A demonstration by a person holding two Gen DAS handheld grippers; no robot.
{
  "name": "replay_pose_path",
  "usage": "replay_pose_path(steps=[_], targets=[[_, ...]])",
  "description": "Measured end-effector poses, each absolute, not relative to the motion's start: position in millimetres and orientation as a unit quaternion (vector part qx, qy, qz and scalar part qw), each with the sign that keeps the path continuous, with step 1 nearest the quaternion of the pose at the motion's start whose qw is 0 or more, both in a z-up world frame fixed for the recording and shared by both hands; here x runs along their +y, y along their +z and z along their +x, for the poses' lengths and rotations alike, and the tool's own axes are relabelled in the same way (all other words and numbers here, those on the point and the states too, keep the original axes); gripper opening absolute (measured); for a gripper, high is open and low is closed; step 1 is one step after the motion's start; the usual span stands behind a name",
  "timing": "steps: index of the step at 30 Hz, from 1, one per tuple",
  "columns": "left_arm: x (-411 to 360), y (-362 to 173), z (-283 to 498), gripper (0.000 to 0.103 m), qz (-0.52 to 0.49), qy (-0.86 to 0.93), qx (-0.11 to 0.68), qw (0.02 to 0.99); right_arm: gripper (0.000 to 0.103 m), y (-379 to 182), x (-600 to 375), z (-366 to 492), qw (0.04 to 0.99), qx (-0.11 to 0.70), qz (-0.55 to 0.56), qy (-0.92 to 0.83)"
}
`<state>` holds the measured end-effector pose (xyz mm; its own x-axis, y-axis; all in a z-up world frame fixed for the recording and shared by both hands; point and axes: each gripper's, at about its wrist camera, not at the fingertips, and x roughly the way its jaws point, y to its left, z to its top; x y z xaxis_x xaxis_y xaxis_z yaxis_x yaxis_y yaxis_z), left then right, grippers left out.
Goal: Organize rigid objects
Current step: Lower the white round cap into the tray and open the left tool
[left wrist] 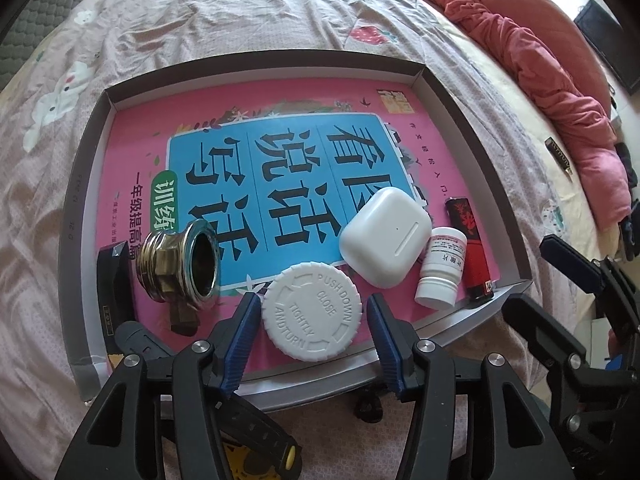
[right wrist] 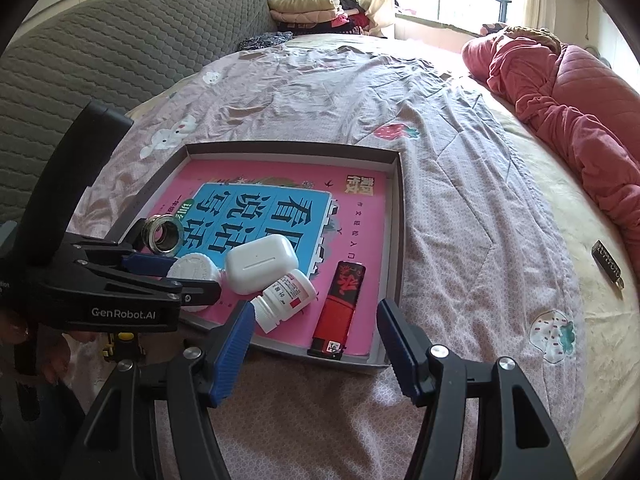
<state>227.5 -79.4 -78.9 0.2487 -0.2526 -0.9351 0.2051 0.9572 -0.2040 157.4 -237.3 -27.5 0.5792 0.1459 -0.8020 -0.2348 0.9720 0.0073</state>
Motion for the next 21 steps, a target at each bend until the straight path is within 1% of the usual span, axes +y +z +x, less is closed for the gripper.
replay_pose_path(steps=[14, 20, 21], targets=[[-71.9, -62.1, 217.4, 0.057, -0.037, -0.146, 0.583, 0.798, 0.063, -23.2, -235.3, 156.3, 0.889, 0.443, -0.045, 0.105], [-68.1, -47.3, 210.9, 0.061, -0.044, -0.150, 0.569, 0.808, 0.063, -21.1, -231.2, 153.8, 0.890, 0.442, -0.045, 0.102], [-66.7, -44.6, 210.5, 0.063, -0.048, -0.151, 0.565, 0.810, 0.063, -20.3, -230.5, 153.0, 0.890, 0.442, -0.045, 0.103]])
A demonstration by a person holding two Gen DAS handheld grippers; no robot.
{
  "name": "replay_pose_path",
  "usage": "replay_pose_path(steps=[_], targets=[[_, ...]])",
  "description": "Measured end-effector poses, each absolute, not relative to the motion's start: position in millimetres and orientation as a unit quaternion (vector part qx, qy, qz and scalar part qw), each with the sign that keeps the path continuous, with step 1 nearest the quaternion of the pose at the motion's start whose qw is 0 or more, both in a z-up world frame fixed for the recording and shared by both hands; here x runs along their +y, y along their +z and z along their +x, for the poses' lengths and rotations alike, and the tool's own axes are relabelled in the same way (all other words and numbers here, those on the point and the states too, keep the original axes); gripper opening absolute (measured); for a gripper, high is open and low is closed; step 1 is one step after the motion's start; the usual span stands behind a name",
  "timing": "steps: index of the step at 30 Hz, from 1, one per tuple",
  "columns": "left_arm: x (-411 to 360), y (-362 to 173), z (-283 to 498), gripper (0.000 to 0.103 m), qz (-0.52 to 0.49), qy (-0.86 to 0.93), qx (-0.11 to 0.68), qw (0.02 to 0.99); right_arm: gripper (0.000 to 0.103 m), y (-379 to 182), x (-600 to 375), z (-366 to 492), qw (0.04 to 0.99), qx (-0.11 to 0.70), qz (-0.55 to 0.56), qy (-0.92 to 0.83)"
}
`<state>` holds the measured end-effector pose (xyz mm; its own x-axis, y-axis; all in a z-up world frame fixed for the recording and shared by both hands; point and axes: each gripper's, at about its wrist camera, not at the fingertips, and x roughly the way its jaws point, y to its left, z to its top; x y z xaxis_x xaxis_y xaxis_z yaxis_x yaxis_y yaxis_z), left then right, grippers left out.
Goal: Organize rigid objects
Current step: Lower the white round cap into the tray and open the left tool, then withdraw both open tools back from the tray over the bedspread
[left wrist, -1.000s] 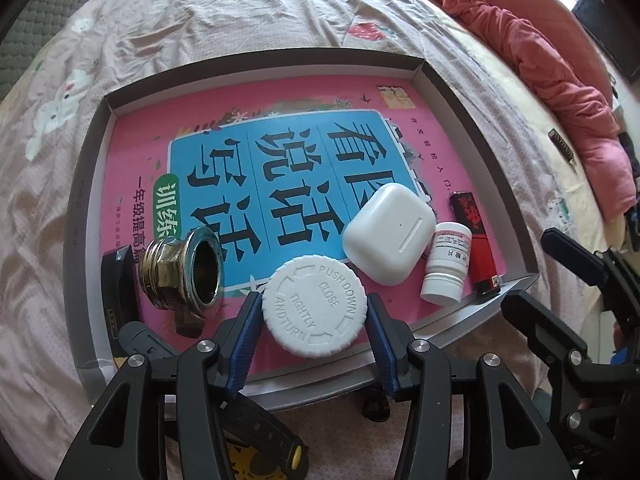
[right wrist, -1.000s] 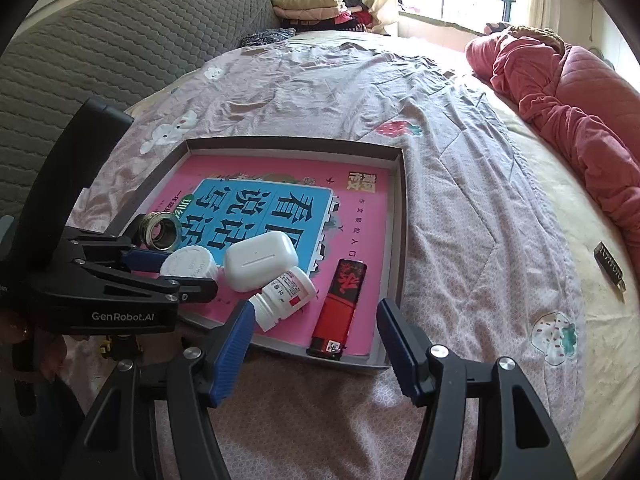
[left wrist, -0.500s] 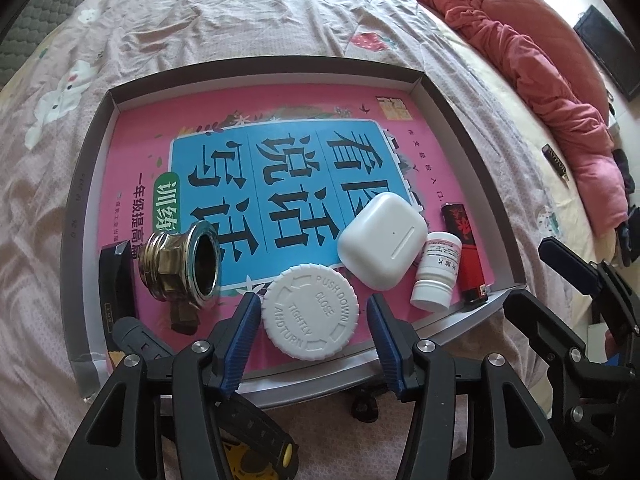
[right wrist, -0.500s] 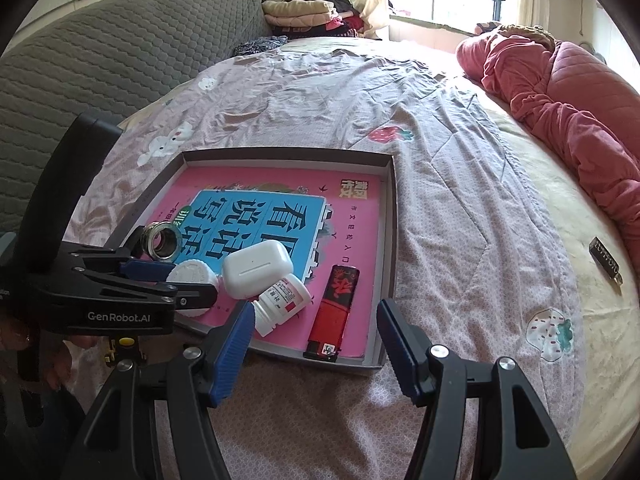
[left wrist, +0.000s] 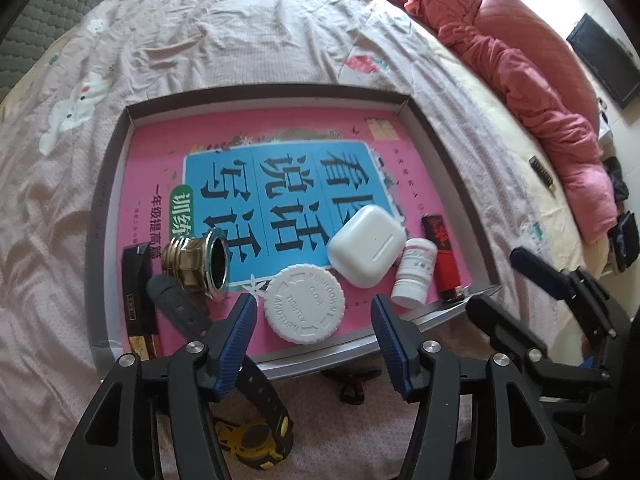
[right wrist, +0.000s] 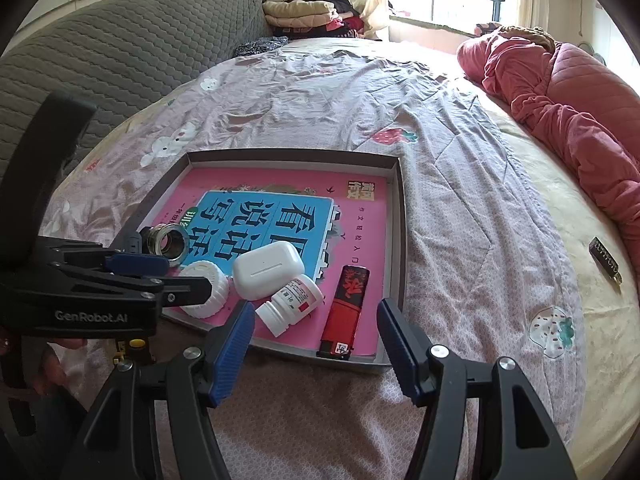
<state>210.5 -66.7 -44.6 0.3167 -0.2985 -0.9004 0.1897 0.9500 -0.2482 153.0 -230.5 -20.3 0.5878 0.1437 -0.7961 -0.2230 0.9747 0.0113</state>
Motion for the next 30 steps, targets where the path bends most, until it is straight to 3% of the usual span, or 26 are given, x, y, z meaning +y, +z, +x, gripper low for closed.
replay_pose_path(steps=[3, 13, 30], targets=[[-62.9, -37.5, 208.7, 0.070, -0.057, -0.149, 0.557, 0.815, 0.063, -16.3, -228.9, 150.3, 0.891, 0.439, -0.048, 0.105], [-52.9, -6.5, 196.4, 0.074, -0.071, -0.155, 0.520, 0.837, 0.063, 0.9, -229.0, 141.9, 0.901, 0.417, -0.037, 0.110], [-22.9, 47.5, 158.6, 0.074, -0.062, -0.116, 0.454, 0.881, 0.063, 23.7, -223.1, 120.5, 0.913, 0.389, -0.043, 0.118]])
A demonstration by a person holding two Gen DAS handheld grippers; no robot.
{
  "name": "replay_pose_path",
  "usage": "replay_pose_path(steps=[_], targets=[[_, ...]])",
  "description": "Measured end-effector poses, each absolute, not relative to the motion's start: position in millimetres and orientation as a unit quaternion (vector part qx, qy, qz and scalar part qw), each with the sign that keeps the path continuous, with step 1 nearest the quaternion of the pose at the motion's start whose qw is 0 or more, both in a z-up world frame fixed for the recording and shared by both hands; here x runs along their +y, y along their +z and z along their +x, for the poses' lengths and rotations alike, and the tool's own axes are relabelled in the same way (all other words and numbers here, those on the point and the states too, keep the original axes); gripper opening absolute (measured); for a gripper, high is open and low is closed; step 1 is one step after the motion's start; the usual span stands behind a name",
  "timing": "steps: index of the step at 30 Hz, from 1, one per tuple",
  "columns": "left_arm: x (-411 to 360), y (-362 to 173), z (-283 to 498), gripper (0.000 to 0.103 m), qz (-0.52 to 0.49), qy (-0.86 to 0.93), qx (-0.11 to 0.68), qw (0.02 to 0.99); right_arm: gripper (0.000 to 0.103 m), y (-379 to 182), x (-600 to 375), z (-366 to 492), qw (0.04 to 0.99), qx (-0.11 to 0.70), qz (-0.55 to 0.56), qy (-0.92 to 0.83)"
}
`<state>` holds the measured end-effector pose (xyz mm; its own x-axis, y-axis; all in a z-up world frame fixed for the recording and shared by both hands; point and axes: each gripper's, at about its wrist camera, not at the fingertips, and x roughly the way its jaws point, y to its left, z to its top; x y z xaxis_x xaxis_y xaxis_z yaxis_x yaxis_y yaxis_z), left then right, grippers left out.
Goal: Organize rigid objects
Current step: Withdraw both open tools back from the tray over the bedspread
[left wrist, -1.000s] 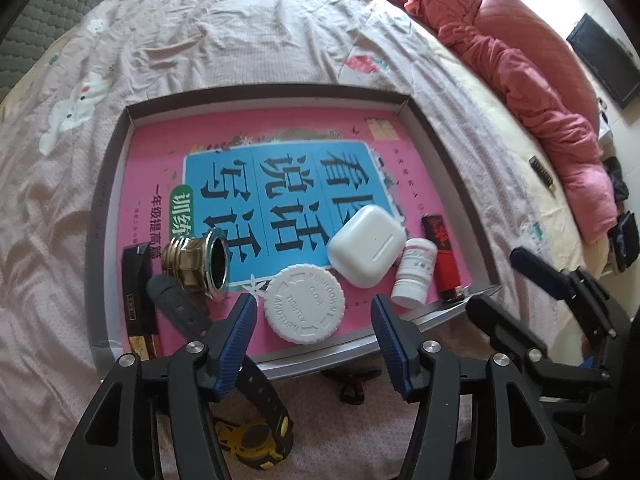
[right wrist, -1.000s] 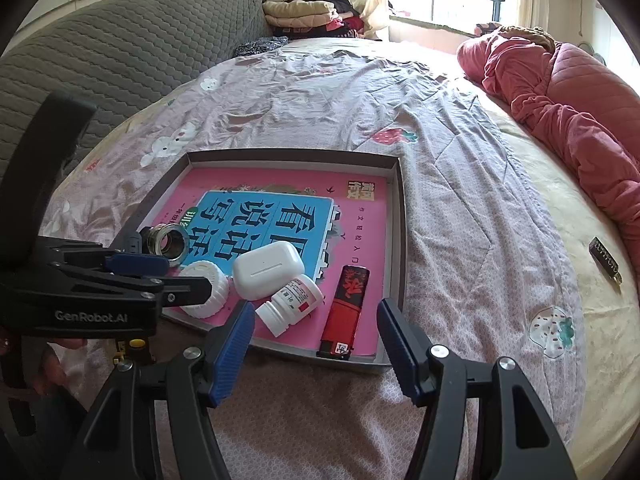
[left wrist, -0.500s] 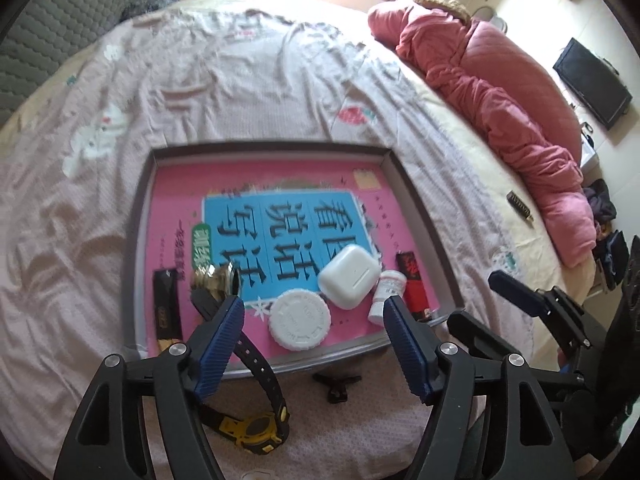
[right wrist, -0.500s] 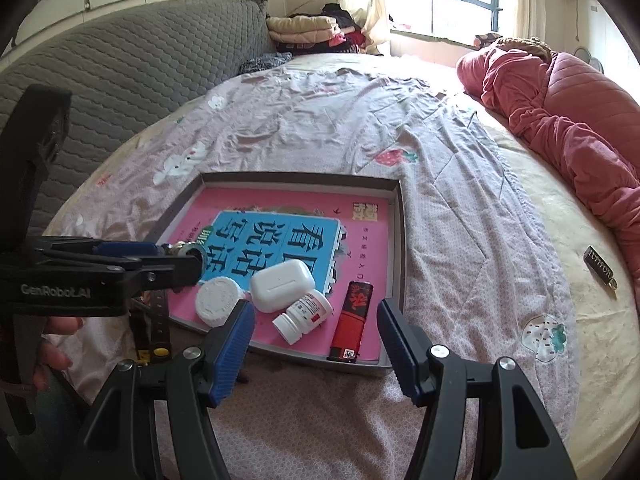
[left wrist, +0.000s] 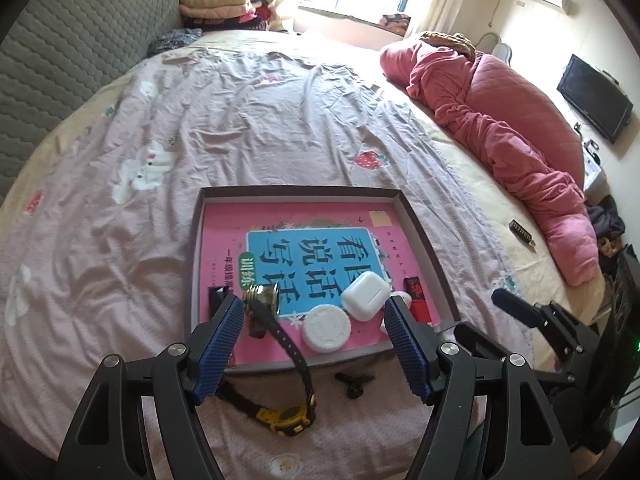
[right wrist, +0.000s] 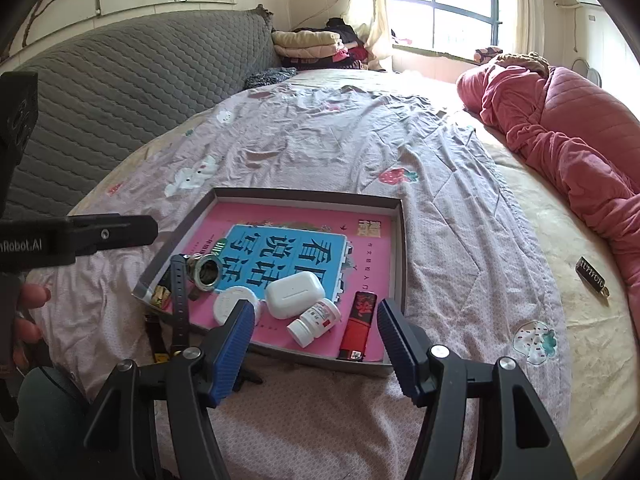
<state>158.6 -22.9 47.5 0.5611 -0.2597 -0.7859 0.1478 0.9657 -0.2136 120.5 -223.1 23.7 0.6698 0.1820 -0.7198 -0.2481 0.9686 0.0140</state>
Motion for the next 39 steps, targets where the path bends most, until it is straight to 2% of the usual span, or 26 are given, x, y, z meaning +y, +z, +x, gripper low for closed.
replay_pose_path(steps=[18, 39], targets=[[-19.8, 41.8, 108.0, 0.074, -0.048, -0.110, 0.454, 0.883, 0.063, 32.8, -208.6, 89.2, 0.916, 0.374, -0.048, 0.140], [-13.2, 4.5, 65.3, 0.074, -0.058, -0.100, 0.476, 0.872, 0.063, 5.9, -193.1, 55.5, 0.908, 0.386, -0.049, 0.156]])
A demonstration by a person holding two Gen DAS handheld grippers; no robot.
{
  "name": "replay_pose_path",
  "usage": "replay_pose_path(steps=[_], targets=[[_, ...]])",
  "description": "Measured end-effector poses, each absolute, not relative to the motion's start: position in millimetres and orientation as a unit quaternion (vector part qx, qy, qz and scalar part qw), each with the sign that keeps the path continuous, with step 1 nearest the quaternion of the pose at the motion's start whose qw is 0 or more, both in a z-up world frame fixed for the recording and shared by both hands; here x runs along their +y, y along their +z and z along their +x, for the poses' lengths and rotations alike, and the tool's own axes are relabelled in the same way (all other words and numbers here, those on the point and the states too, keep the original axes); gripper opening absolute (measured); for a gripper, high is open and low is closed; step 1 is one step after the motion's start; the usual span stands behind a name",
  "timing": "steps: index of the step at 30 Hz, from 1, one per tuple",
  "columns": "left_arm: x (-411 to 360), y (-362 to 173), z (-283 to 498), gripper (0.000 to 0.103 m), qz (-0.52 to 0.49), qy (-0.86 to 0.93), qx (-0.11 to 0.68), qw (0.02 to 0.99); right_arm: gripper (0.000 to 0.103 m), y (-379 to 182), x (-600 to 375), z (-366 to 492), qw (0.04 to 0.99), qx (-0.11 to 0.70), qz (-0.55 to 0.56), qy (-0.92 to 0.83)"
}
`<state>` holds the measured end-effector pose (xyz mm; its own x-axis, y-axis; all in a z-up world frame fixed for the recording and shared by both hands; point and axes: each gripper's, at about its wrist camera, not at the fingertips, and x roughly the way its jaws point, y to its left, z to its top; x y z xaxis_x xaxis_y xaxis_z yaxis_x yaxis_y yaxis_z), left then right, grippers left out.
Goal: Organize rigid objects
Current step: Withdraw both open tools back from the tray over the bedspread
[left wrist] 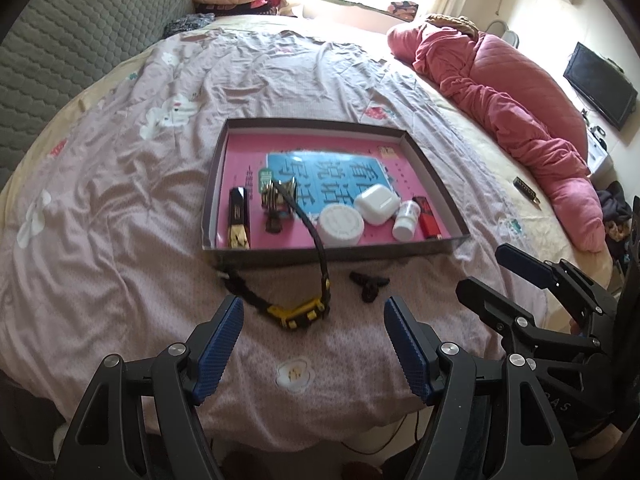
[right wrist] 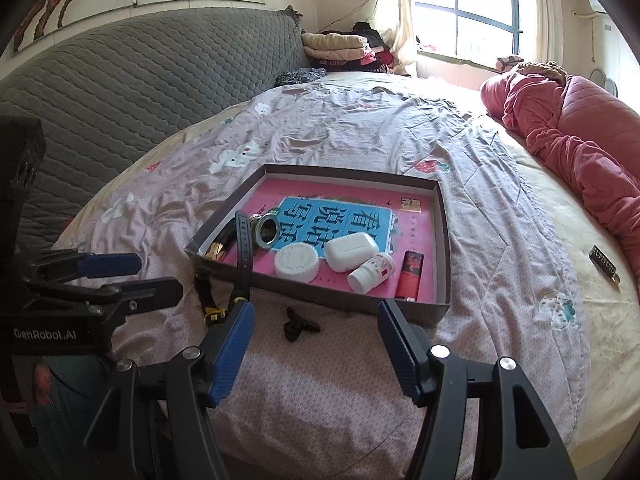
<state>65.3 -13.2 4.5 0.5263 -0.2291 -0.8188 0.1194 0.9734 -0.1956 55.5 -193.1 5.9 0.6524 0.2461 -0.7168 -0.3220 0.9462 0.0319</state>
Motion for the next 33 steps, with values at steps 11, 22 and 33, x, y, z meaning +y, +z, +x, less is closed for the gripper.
replay_pose_path(steps=[11, 22, 33], targets=[[-8.3, -22.1, 47.1, 0.074, -0.057, -0.100, 0.497, 0.860, 0.063, -14.6, -186.0, 47.2, 0.896, 0.411, -0.055, 0.161], [-0.2, -34.6, 41.9, 0.074, -0.063, -0.102, 0.501, 0.857, 0.063, -30.4, -181.5, 40.4, 0.887, 0.427, -0.059, 0.166], [-2.2, -44.6, 57.2, 0.074, -0.053, -0.102, 0.502, 0.857, 0.063, -42.4, -179.5, 42.9, 0.880, 0.441, -0.059, 0.164]])
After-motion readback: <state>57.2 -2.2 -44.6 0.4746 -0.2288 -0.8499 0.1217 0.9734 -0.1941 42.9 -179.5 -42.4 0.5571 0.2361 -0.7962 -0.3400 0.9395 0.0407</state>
